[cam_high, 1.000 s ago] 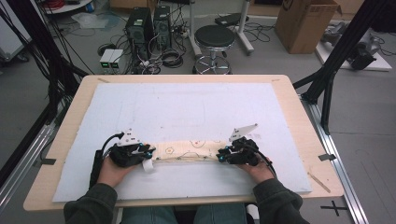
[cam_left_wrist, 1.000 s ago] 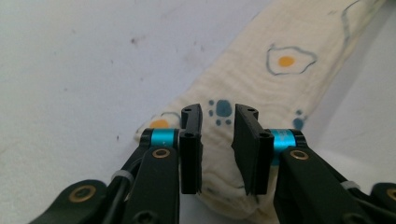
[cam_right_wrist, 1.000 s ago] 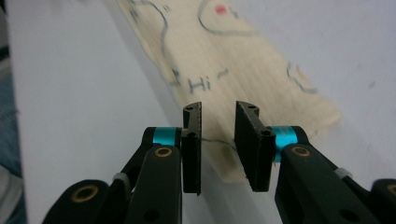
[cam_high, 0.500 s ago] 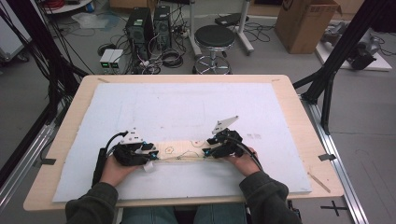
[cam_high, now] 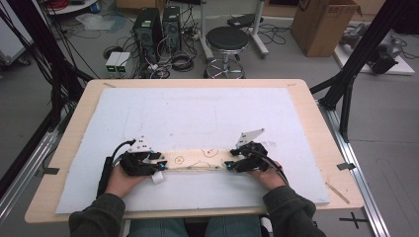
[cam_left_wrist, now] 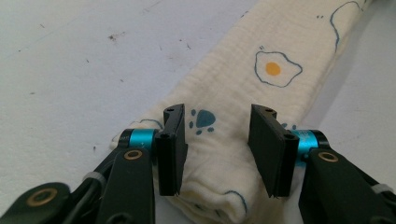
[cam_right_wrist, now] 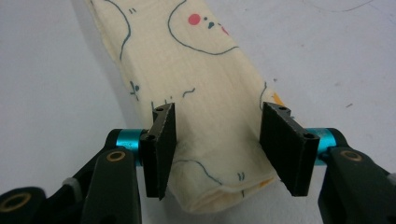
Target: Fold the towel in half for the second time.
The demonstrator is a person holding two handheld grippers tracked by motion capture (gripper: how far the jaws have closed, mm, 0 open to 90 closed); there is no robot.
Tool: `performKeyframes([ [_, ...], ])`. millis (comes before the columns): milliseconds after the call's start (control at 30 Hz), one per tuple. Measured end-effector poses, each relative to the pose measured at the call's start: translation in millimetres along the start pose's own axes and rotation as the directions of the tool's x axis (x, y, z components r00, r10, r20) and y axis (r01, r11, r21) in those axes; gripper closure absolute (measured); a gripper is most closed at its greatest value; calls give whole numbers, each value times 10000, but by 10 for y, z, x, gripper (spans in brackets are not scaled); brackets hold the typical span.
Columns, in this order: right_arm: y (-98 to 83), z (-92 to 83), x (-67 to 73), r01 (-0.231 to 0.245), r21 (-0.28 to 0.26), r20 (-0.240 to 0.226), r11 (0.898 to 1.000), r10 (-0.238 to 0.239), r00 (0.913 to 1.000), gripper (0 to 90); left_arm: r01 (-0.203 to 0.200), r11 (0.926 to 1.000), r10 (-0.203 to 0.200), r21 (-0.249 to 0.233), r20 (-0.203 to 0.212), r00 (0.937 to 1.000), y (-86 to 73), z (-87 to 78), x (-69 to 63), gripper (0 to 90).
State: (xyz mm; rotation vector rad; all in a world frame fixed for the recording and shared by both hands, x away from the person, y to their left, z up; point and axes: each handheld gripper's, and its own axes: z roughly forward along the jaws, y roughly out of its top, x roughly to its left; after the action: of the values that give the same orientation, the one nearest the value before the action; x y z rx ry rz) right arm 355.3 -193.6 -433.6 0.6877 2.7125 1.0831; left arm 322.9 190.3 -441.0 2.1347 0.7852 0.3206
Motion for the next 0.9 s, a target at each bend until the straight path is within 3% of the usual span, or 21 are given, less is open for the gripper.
performKeyframes([
  [267,-76,-26,2,317,-285,78,9991,-315,9995,455,-80,9999,81,-99,34,10000,-22,1,5,565],
  [633,-121,-21,4,267,-612,46,9978,-264,9996,454,-150,9999,150,-65,-30,9999,-20,3,-14,552],
  [800,-116,-17,14,282,-626,172,9976,-272,9995,442,-147,9998,146,-92,-106,9998,-10,-17,-34,502],
  [900,-111,-16,19,203,-639,155,9977,-193,9997,420,-83,9992,78,-385,-118,9999,1,-61,-37,476],
])
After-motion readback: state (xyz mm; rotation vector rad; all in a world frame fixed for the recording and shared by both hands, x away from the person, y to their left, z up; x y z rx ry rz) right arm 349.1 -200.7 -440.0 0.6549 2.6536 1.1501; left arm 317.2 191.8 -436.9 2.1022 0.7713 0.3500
